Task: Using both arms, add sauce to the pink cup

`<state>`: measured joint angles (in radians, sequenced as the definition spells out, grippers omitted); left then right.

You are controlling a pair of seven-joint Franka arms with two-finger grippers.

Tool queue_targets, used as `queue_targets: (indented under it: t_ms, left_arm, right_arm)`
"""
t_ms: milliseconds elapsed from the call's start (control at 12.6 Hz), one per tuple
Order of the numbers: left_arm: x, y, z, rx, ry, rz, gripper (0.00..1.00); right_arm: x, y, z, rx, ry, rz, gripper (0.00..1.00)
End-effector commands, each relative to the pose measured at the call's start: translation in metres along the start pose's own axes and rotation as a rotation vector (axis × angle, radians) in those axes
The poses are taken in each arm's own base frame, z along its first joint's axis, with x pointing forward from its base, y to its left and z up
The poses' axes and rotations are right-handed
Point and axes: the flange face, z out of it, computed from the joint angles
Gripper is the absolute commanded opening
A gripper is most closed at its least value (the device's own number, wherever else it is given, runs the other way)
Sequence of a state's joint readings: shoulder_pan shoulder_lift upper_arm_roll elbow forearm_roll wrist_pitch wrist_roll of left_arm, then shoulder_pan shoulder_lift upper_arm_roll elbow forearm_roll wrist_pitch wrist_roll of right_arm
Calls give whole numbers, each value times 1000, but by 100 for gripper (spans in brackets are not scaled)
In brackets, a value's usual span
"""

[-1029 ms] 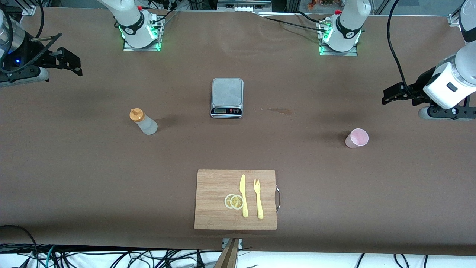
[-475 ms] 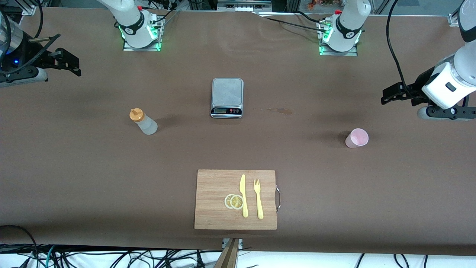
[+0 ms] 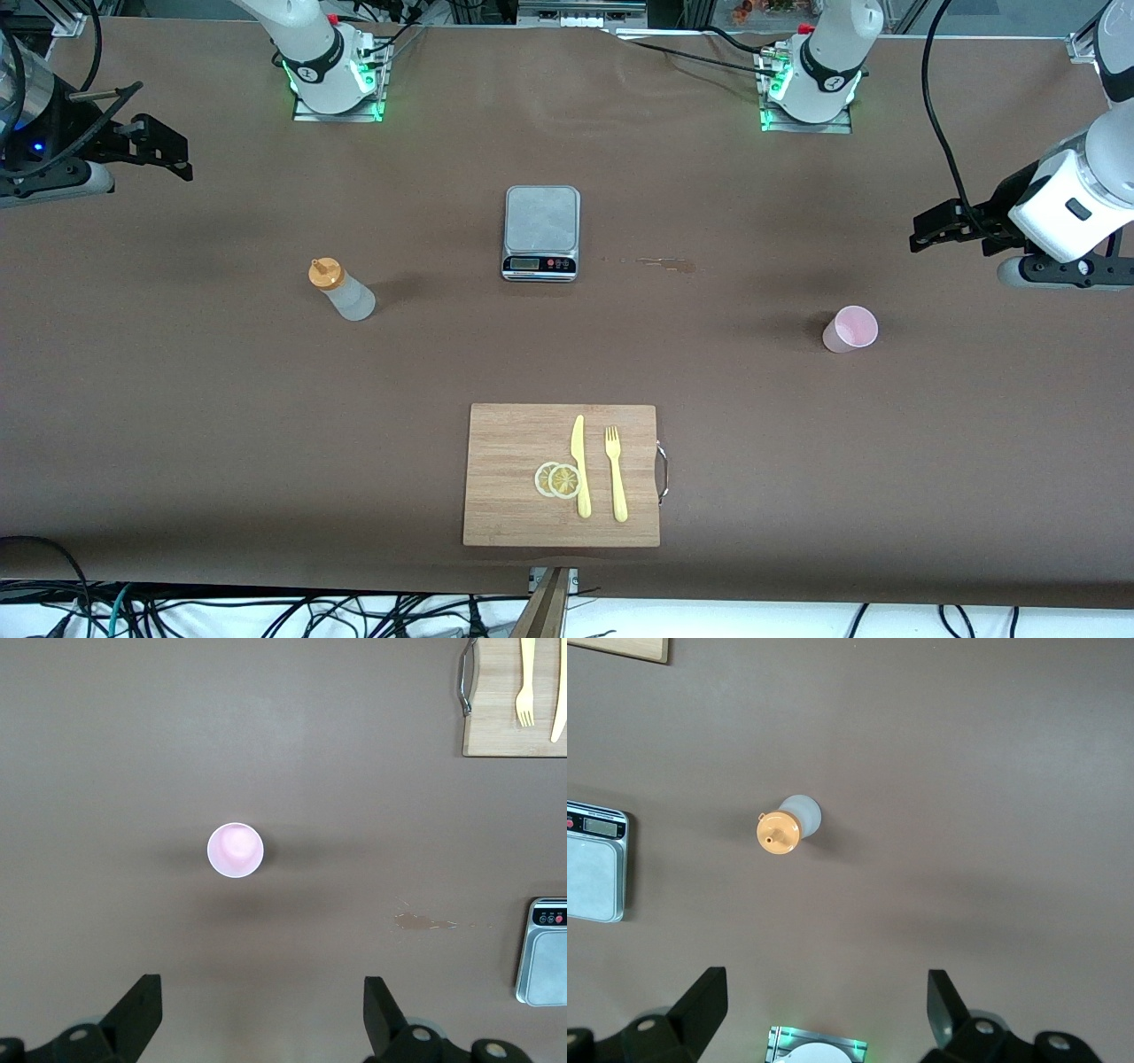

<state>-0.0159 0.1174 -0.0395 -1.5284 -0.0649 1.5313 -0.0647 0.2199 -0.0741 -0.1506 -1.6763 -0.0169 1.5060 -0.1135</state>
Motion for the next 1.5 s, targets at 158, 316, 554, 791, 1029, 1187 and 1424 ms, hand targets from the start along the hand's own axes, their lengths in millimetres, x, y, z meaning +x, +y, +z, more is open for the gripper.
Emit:
queue_targets:
  t_ms: [158, 316, 554, 791, 1029, 1187, 1424]
  left_arm:
    - [4, 2, -5, 3, -7, -2, 100]
    - [8, 2, -4, 2, -8, 0, 100]
    - [11, -1, -2, 2, -11, -10, 100]
    - [11, -3, -1, 2, -12, -11, 100]
    - [17, -12, 7, -11, -26, -24, 100]
    - [28, -16, 31, -8, -57, -24, 100]
    - [42, -21, 82, 1, -107, -4, 100]
  right_arm:
    - [2, -1, -4, 3, 9, 6, 100]
    - [0, 1, -6, 5, 11, 5, 100]
    - [-10, 5, -17, 7, 20, 14, 100]
    - [-16, -3, -21, 6, -11, 4, 100]
    - [-17, -5, -23, 12, -16, 3, 100]
    - [-17, -5, -23, 12, -16, 3, 100]
    - [-17, -5, -24, 13, -13, 4, 100]
